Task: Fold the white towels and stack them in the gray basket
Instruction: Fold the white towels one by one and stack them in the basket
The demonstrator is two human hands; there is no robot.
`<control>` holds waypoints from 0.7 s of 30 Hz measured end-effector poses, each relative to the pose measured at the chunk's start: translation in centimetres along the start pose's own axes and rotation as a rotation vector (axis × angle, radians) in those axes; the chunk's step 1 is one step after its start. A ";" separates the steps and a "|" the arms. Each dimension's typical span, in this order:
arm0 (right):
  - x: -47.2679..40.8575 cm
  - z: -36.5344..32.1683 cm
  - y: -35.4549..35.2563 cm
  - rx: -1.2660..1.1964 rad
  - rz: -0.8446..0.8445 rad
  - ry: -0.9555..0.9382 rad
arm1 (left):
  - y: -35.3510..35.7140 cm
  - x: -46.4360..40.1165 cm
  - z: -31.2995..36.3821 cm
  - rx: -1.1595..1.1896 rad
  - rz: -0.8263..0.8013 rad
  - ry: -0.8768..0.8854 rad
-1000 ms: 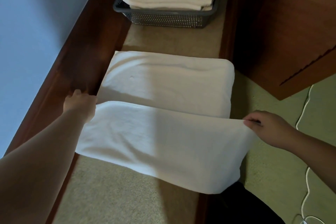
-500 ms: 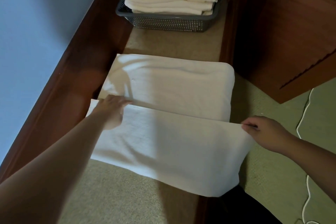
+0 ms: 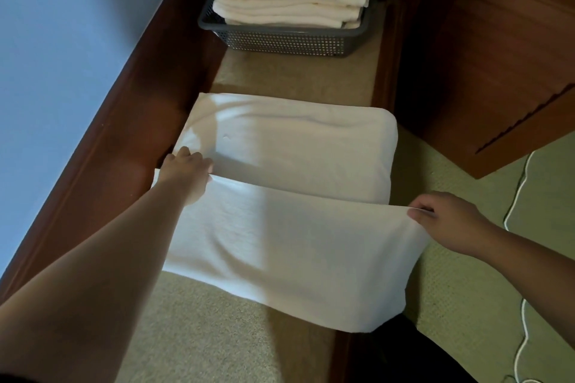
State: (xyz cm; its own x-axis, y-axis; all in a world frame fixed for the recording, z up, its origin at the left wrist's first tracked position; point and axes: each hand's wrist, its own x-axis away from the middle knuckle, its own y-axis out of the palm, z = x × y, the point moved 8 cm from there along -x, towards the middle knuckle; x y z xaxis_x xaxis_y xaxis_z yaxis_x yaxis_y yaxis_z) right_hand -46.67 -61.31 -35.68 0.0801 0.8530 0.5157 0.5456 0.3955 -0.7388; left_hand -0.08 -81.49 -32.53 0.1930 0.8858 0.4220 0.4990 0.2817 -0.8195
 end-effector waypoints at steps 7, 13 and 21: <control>0.4 0.0 -0.7 -0.047 0.082 0.008 | -0.9 0.7 -0.3 -0.006 0.151 -0.072; 0.0 -0.4 -0.4 -0.035 0.037 0.009 | -1.0 1.1 0.7 0.070 0.047 -0.171; -0.3 -2.6 0.2 -0.137 -0.023 -0.031 | -2.9 1.9 11.0 0.347 -0.011 0.095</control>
State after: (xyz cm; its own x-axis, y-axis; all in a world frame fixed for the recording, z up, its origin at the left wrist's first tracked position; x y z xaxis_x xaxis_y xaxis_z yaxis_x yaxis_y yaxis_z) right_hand -44.40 -62.33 -34.86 0.0413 0.8553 0.5165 0.6557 0.3669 -0.6599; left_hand -10.47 -76.58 -33.68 0.2747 0.8484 0.4524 0.1882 0.4139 -0.8906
